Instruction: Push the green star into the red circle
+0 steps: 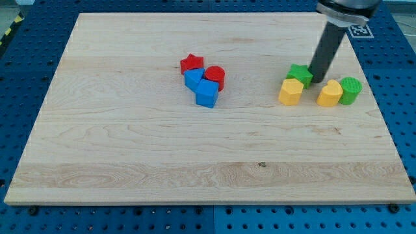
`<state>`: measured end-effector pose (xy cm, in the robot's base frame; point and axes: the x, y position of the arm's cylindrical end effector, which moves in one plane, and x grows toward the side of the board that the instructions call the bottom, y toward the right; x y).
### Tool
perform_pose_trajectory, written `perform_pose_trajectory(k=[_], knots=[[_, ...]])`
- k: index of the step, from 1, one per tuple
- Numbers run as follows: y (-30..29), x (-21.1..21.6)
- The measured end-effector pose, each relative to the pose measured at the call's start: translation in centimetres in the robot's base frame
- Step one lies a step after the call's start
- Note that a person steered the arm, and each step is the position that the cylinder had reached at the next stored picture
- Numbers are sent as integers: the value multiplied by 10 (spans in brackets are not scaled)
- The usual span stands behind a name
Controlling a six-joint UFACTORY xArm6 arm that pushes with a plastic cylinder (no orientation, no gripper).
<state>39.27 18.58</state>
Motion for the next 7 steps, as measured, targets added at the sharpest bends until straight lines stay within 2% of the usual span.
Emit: perform_pose_trajectory(k=[2,3,4,5,6,7], knots=[[-73,-9],[-66,-9],[-25,-6],[-16,13],[-58,32],[-106,32]])
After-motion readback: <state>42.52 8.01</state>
